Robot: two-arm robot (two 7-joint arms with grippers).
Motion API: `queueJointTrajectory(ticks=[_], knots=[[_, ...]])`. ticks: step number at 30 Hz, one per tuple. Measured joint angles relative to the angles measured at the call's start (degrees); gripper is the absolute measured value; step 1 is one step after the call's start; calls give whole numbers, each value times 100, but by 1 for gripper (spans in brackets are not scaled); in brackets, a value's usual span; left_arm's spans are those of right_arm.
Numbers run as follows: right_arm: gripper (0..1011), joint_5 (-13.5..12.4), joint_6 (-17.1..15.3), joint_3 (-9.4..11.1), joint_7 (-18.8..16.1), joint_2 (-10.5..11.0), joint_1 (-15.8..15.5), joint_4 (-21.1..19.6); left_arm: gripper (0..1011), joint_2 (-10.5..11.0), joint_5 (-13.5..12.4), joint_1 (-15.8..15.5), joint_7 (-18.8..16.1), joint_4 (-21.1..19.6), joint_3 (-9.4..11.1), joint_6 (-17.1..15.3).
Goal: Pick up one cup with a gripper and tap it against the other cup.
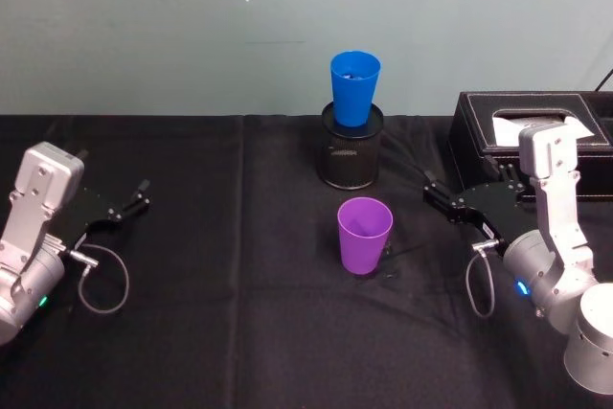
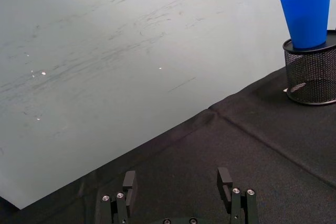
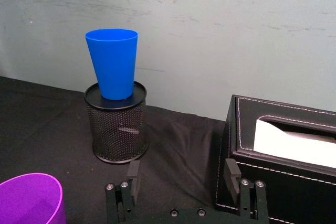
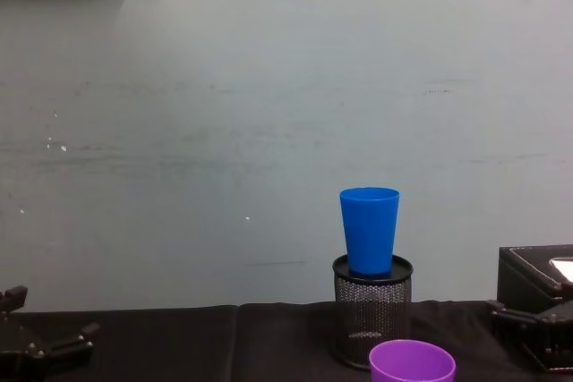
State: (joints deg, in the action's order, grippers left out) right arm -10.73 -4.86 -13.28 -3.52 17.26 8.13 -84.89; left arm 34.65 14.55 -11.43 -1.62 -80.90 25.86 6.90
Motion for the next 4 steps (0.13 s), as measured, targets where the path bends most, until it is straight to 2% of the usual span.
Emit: queueJointTrajectory(ticks=[4], knots=[[1004, -3, 0, -2, -1, 2, 0, 0, 1000, 0, 0, 0, 0, 0, 0, 0]])
